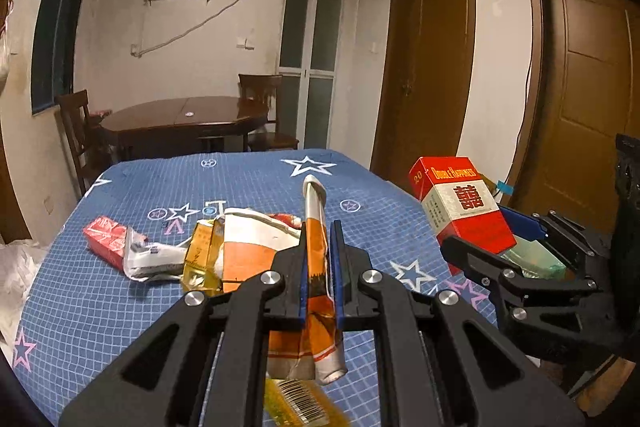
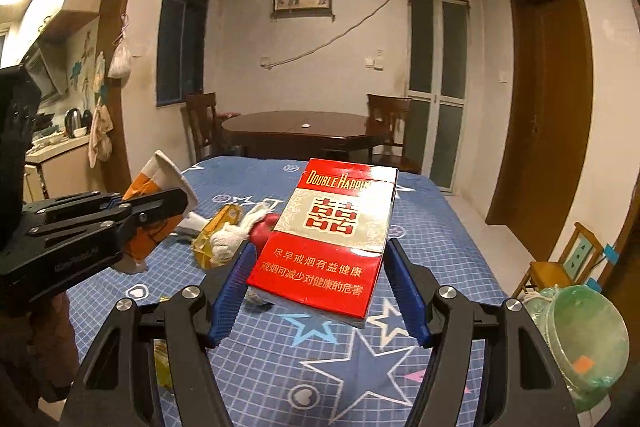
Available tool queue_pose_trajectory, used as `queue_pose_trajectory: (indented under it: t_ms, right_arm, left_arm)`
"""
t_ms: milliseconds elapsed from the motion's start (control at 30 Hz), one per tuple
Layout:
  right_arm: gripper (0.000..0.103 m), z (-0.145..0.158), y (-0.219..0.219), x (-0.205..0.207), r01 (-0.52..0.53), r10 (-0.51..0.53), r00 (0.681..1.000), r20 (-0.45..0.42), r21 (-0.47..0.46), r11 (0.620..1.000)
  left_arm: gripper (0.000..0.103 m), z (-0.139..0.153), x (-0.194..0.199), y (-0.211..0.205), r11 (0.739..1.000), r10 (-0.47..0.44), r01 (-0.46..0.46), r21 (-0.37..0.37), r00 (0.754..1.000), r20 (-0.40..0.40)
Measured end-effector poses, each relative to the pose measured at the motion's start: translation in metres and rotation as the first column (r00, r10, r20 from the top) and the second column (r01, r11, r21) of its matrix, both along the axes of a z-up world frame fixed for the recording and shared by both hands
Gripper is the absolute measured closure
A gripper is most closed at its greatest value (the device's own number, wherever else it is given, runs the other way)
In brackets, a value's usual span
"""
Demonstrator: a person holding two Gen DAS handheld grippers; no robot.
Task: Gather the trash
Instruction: 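Lift both items and carry them over the green bin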
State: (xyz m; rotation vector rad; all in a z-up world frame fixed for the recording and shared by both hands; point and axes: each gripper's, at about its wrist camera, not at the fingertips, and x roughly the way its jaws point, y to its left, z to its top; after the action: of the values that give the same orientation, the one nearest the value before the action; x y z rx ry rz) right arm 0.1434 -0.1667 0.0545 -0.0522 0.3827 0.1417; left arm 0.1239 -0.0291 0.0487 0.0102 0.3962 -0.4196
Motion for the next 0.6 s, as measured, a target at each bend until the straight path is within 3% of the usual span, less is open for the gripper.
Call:
queue_pose_trajectory:
  t_ms: [333,600]
  right_arm:
    - [0.036,0.020,-0.045,-0.012,0.115,-0.115,0.992,0.055,0.007,0.993]
    - [0.036,0.031,-0.101,-0.024,0.193,-0.194,0.979,0.066,0.017,0.981]
  left_arm:
    - [0.095,0.008,-0.011,-0.037,1.000,0.008,-0.009,0.015,0.998,0.057]
    - [0.095,0.014,-0.008,-0.079,1.000,-0.012,0.011,0.008,0.998,0.060]
